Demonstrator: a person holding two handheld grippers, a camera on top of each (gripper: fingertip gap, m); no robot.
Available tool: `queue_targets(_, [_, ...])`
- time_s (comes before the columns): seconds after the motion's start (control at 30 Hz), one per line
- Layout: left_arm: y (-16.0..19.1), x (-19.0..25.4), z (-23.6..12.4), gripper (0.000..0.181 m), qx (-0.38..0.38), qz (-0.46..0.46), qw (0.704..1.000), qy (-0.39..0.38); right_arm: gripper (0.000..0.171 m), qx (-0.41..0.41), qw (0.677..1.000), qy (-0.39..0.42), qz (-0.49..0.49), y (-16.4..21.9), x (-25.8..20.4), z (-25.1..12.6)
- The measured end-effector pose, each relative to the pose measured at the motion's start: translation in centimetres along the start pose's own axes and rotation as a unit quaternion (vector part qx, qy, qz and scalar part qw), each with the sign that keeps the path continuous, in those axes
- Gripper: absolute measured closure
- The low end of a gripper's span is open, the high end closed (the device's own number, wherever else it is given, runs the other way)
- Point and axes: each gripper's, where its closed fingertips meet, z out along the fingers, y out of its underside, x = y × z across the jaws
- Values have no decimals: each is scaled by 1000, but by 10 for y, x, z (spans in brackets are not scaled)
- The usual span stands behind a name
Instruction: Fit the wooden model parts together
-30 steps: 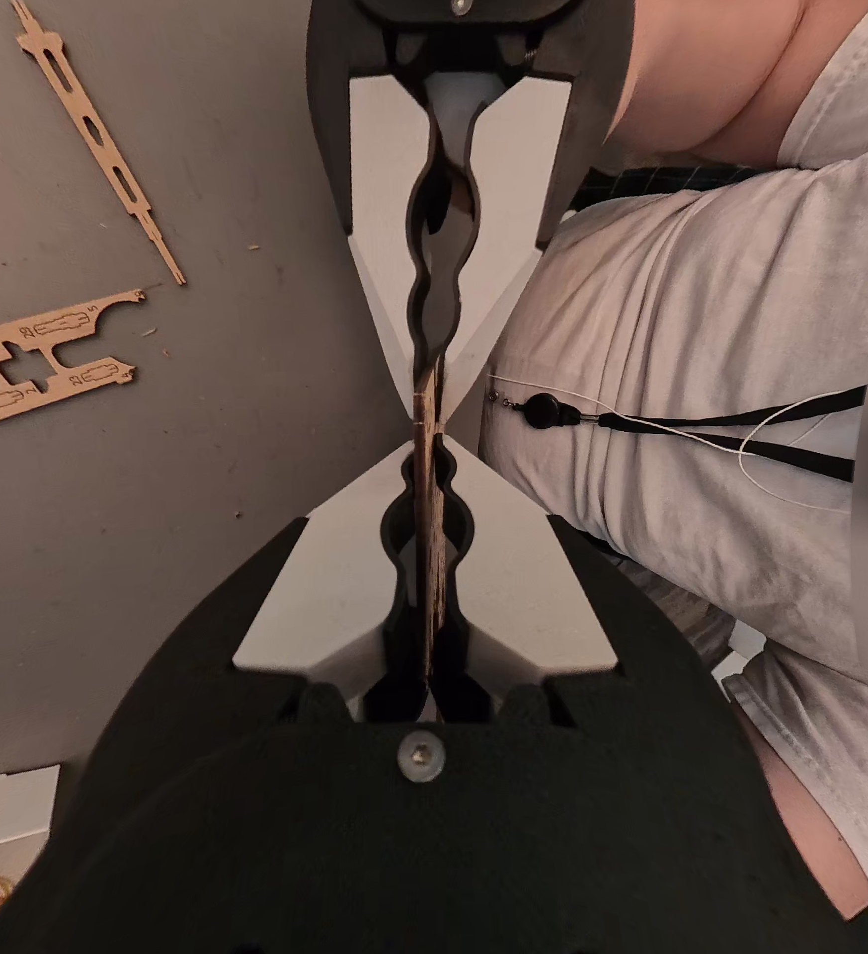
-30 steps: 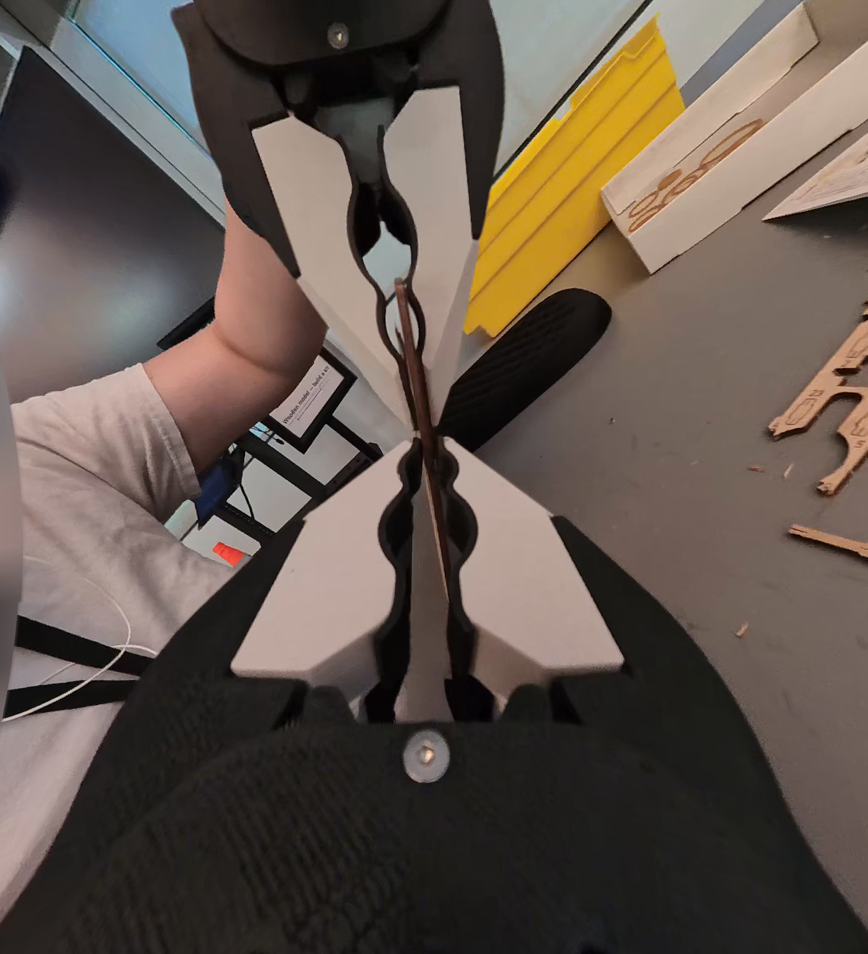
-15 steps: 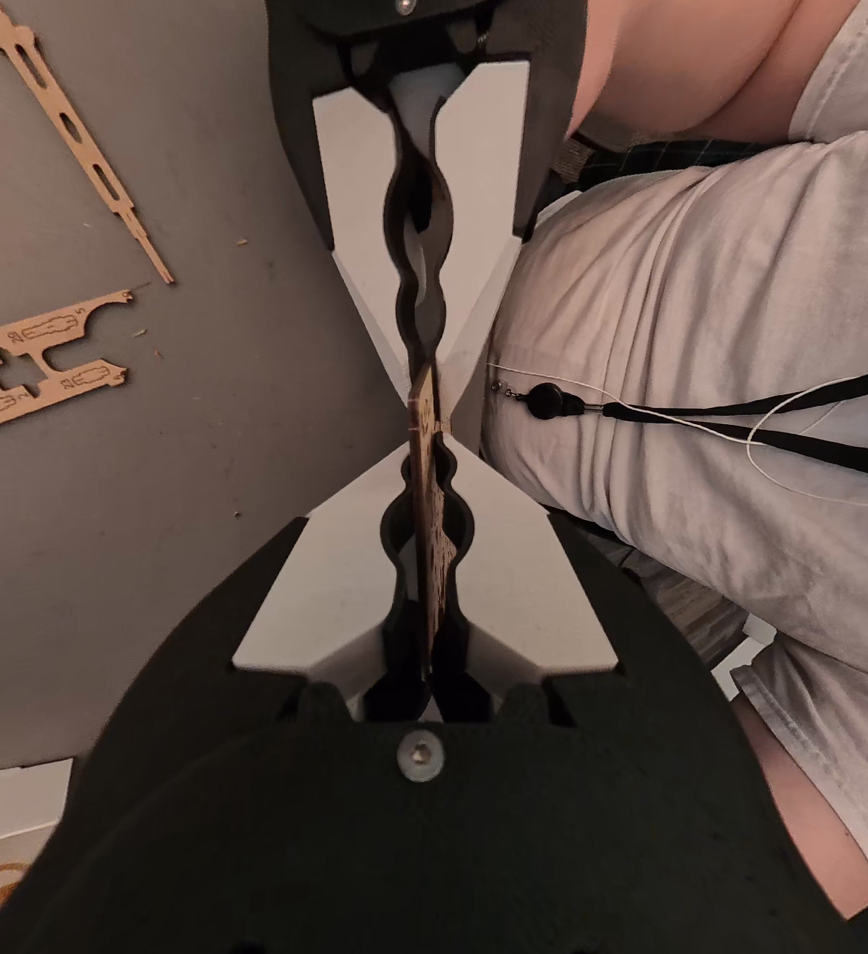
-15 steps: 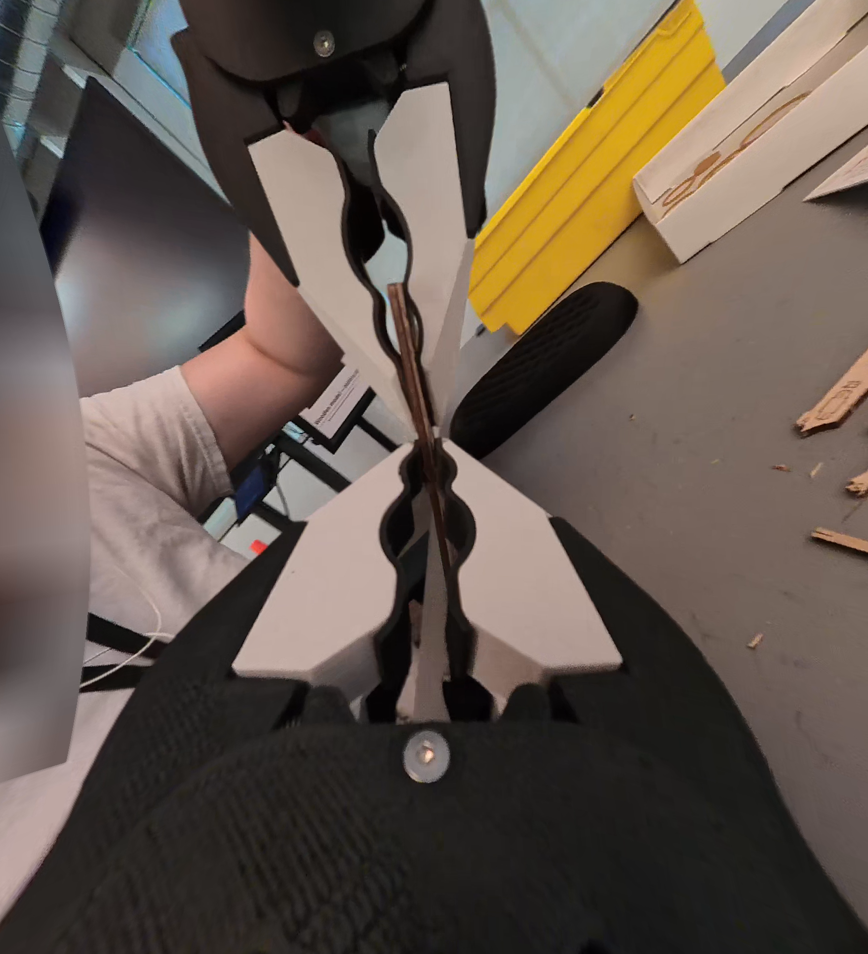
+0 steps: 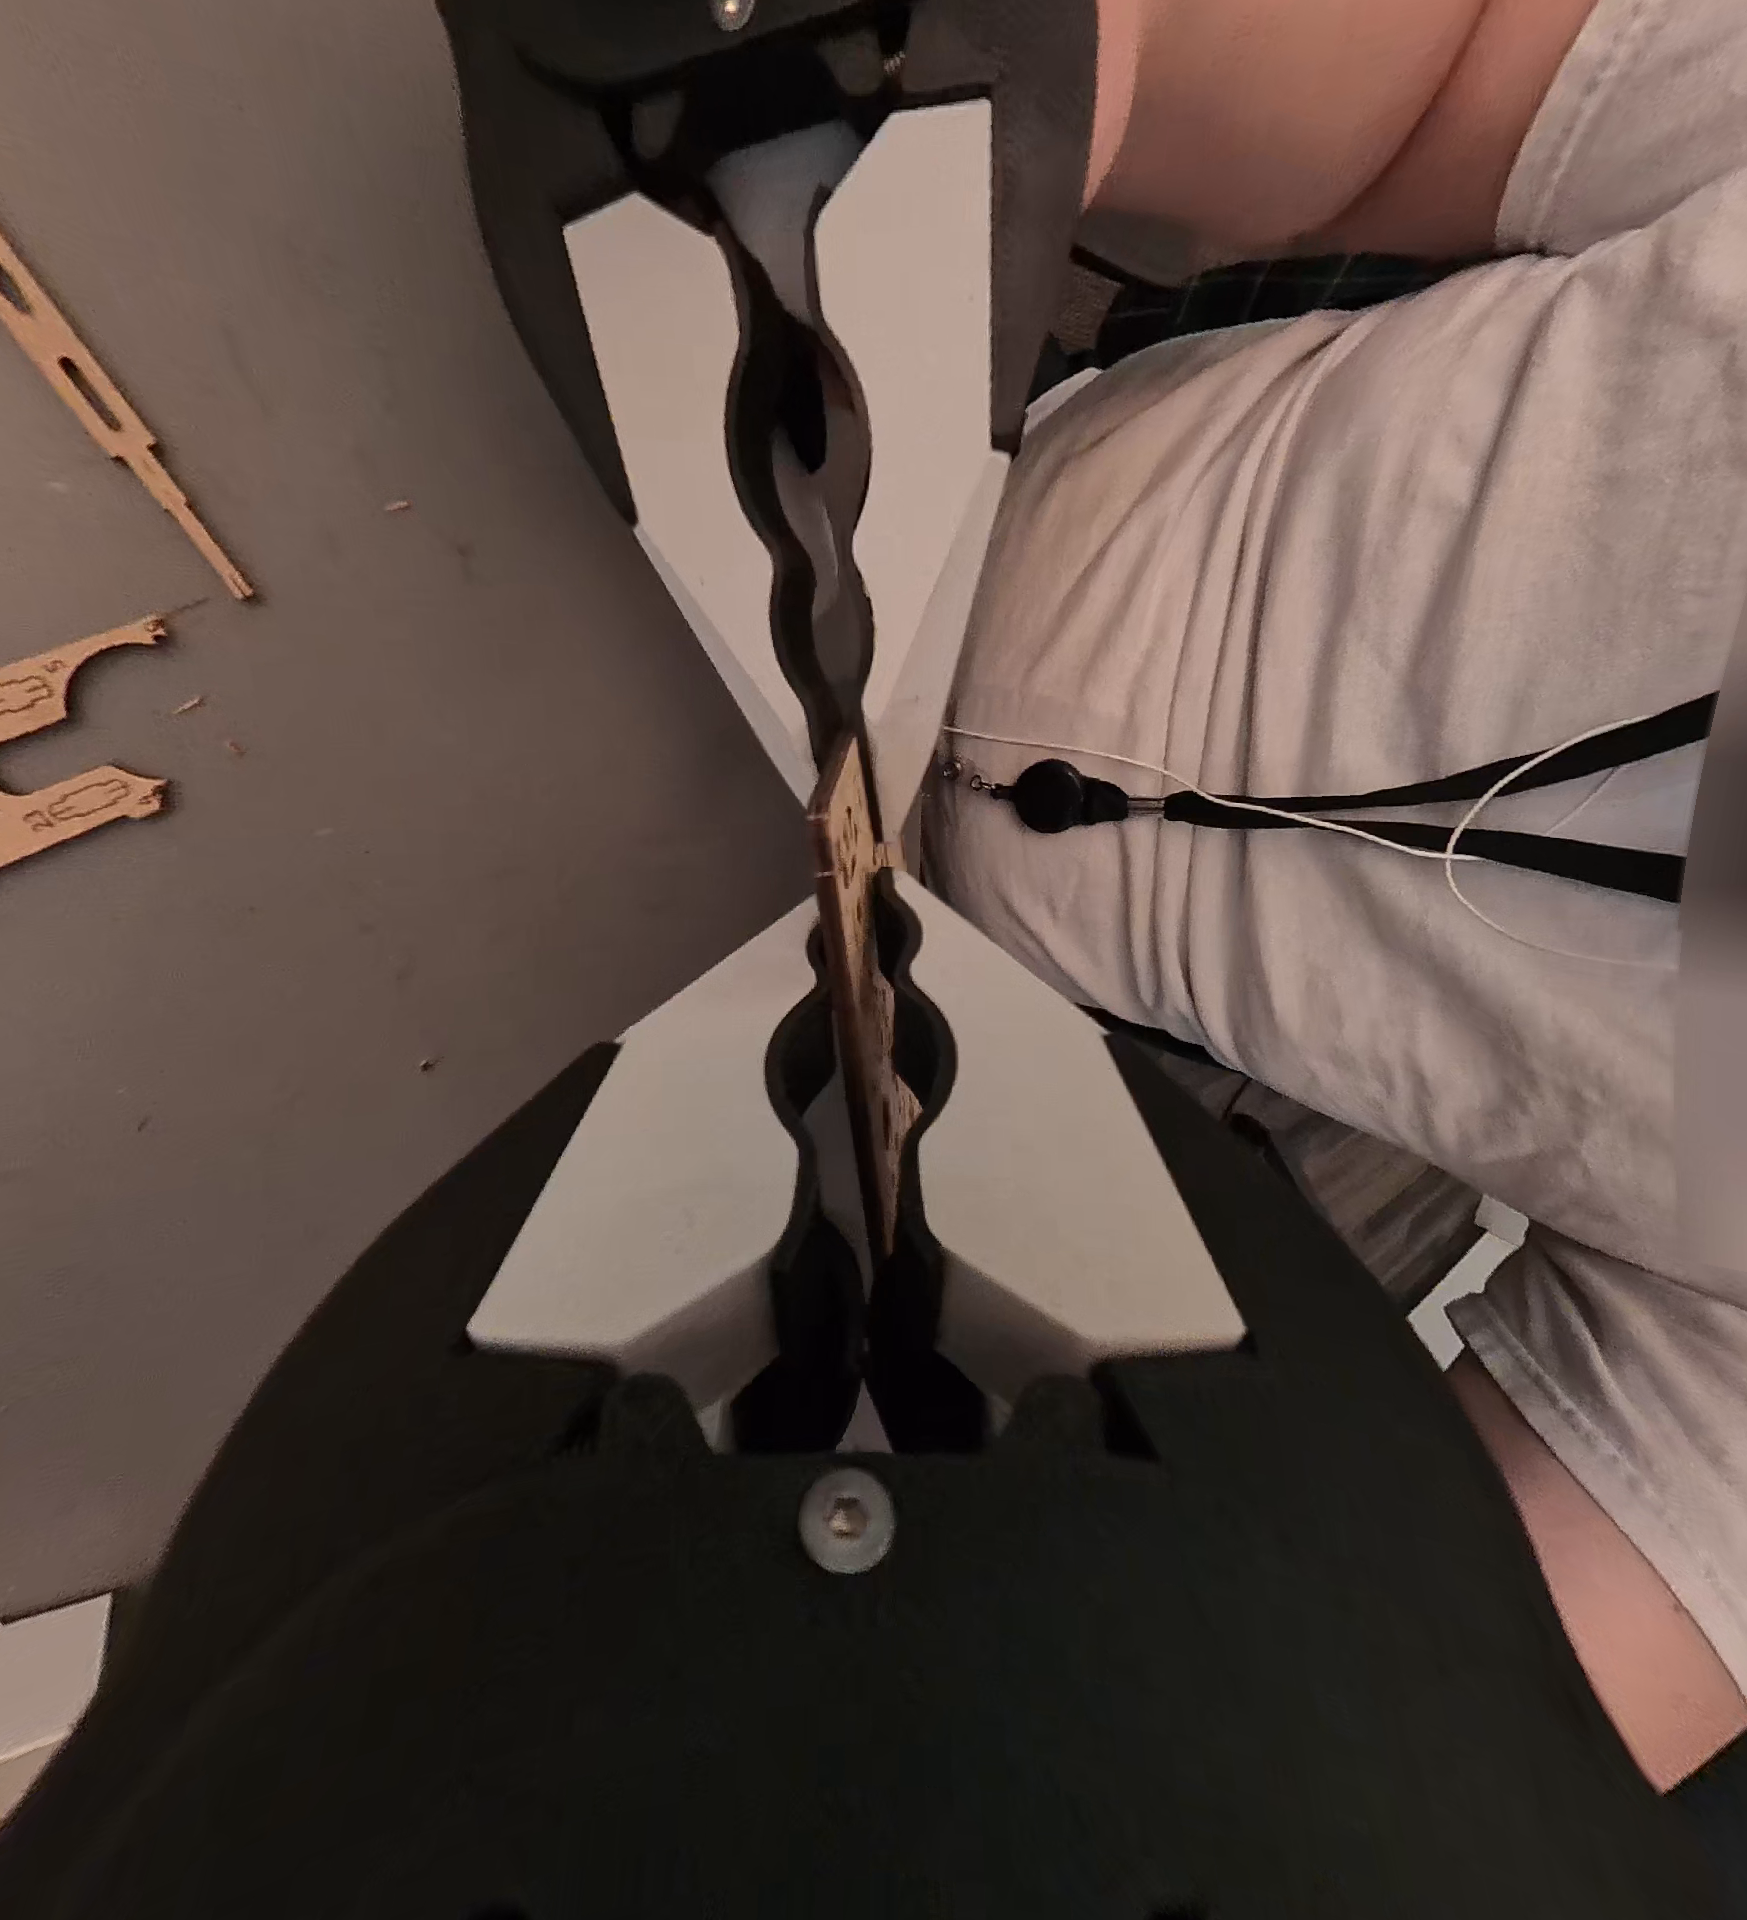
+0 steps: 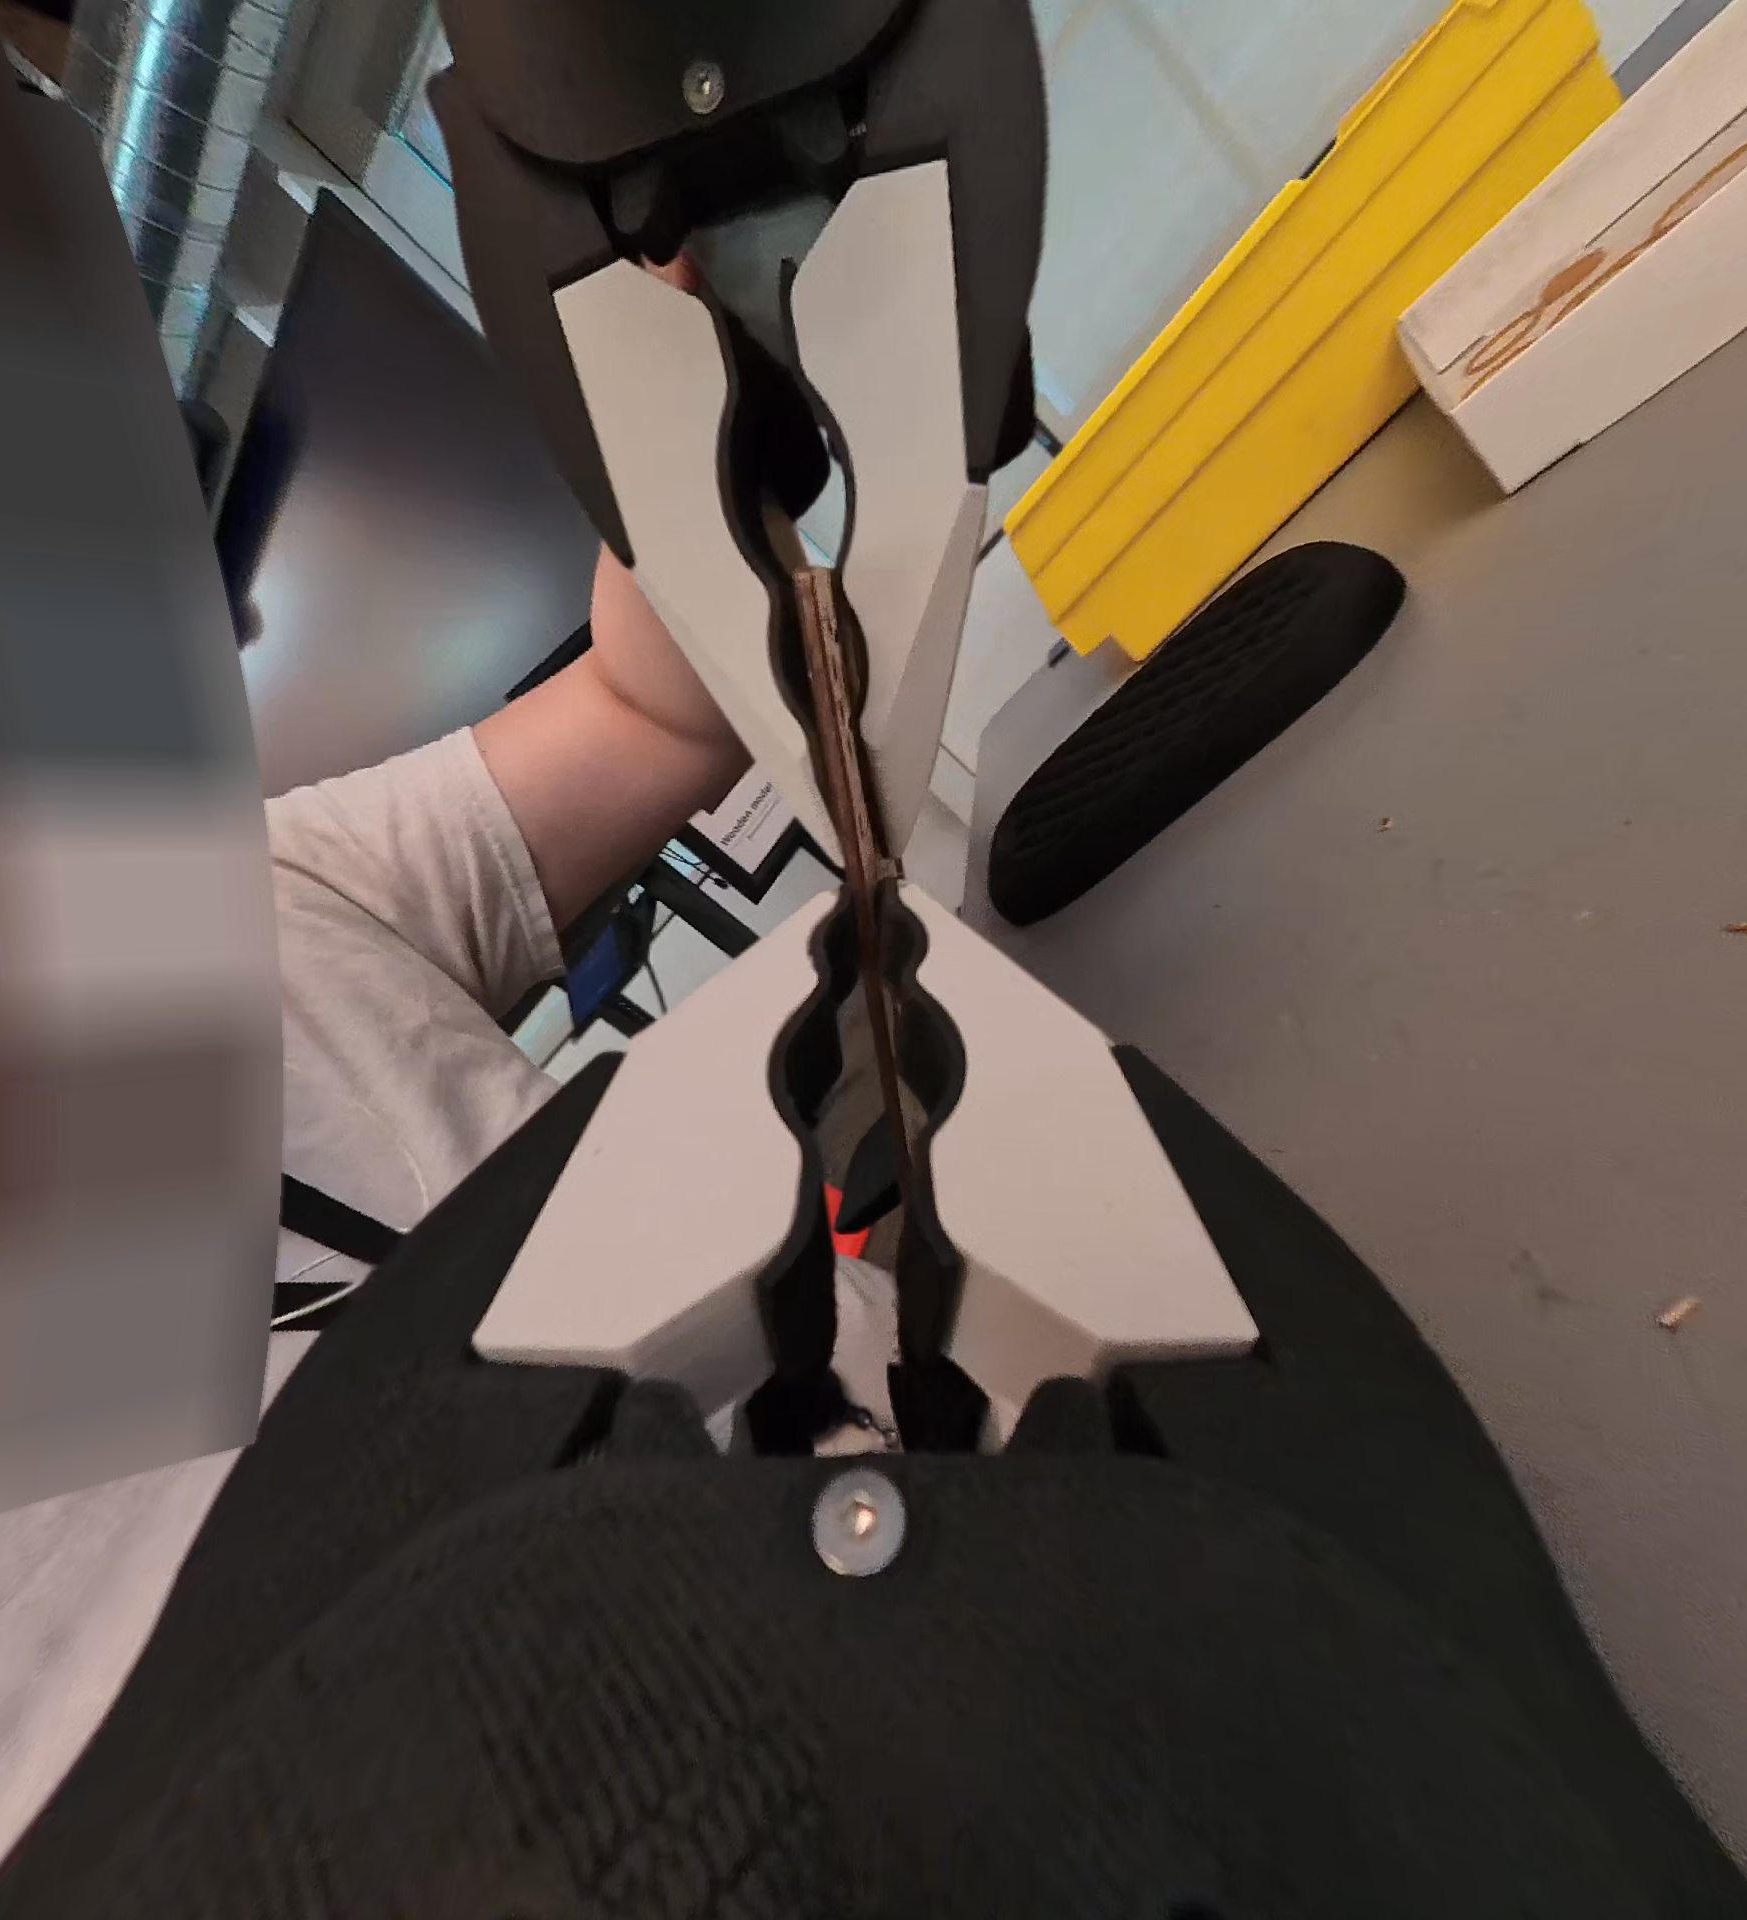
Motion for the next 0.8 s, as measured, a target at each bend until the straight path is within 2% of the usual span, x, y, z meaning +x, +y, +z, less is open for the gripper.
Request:
queue_targets(0.37, [-3, 8, -3, 178, 4, 12, 1000, 11, 171, 8, 998, -43, 42, -2, -9, 0])
queue_targets(0.4, [-2, 6, -2, 178, 2, 8, 1000, 6, 169, 4, 998, -36, 44, -1, -6, 0])
queue_targets(0.47, [1, -6, 1, 179, -9, -10, 1000, -23, 168, -16, 999, 29, 5, 1, 10, 0])
queue_targets(0.53, [0, -9, 2, 180, -2, -29, 999, -15, 170, -17, 998, 51, -34, -1, 11, -1])
queue_targets(0.7, [-4, -15, -4, 180, 16, -35, 999, -28, 169, 37, 998, 45, -14, -11, 14, -7])
queue_targets(0.8, [-4, -19, -3, 180, 15, -45, 998, -32, 168, 32, 995, 79, -52, -11, 19, -7])
